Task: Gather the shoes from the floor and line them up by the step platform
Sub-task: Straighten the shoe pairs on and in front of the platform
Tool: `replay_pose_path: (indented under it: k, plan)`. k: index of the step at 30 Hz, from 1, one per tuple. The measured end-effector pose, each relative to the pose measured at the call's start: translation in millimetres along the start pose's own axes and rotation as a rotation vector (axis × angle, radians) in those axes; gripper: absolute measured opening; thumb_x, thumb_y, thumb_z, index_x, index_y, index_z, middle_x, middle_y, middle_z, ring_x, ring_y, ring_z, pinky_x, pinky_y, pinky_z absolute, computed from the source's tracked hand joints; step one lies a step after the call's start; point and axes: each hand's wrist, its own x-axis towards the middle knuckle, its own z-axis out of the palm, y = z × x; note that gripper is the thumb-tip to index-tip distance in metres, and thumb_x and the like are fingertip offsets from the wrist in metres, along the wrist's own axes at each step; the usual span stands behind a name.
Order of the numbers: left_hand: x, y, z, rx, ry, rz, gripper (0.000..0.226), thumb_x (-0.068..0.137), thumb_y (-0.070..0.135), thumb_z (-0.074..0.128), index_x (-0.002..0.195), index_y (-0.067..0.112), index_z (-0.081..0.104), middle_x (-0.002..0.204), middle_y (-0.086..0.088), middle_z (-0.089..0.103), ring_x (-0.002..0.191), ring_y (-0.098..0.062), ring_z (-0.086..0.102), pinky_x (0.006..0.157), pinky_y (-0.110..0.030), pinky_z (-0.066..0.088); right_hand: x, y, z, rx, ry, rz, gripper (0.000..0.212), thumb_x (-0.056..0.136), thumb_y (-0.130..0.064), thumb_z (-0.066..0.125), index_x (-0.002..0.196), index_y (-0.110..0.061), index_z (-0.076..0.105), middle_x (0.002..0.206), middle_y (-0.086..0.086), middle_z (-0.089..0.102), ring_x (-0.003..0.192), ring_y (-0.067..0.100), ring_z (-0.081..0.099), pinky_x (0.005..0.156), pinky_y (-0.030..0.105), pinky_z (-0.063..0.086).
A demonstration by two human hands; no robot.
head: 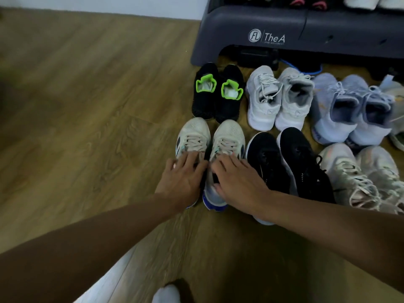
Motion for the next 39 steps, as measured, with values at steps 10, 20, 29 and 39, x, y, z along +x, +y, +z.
replay_pose_path:
  k: [10, 20, 29, 39]
  plan:
    - [-11.3, 1.5, 9.2, -0.025, -0.269, 0.046, 0.039, 0.094, 0.035, 0.048, 0.130, 0.024, 0.039, 0.123, -0.004, 0.052, 0.116, -0.025, 0.039, 0.082, -0.042, 0.048, -13.7, -6.3, 26.2, 0.052, -0.124, -0.074, 0.023, 0.092, -0.013, 0.049, 0.113, -0.008, 0.044, 0.101, 0.013, 0.060, 0.095, 0.031, 0.053, 0.064, 0.040, 0.043]
    - [-12.1, -2.7, 16.1, -0.091, -0.237, 0.068, 0.025, 0.095, 0.032, 0.048, 0.119, 0.026, 0.049, 0.117, 0.003, 0.059, 0.111, -0.021, 0.043, 0.077, -0.038, 0.048, -26.8, -15.2, 22.7, 0.112, -0.076, -0.134, 0.022, 0.094, -0.018, 0.048, 0.114, -0.008, 0.045, 0.097, 0.012, 0.062, 0.091, 0.032, 0.055, 0.057, 0.037, 0.037]
    - [-13.5, -12.2, 21.3, -0.006, -0.211, 0.098, 0.026, 0.096, 0.037, 0.039, 0.115, 0.028, 0.054, 0.103, 0.004, 0.065, 0.099, -0.020, 0.044, 0.074, -0.038, 0.050, -32.8, -21.1, 29.1, 0.121, -0.031, -0.142, 0.025, 0.095, -0.019, 0.049, 0.116, -0.005, 0.046, 0.094, 0.012, 0.063, 0.086, 0.032, 0.056, 0.056, 0.035, 0.034]
    - [15.4, 45.6, -55.4, 0.280, -0.140, 0.244, 0.028, 0.090, 0.042, 0.048, 0.110, 0.025, 0.058, 0.096, 0.000, 0.067, 0.087, -0.022, 0.066, 0.062, -0.031, 0.040, -42.8, -5.7, -2.7, 0.275, -0.049, -0.052, 0.021, 0.092, -0.022, 0.054, 0.108, -0.011, 0.061, 0.100, 0.007, 0.064, 0.086, 0.024, 0.060, 0.060, 0.034, 0.043]
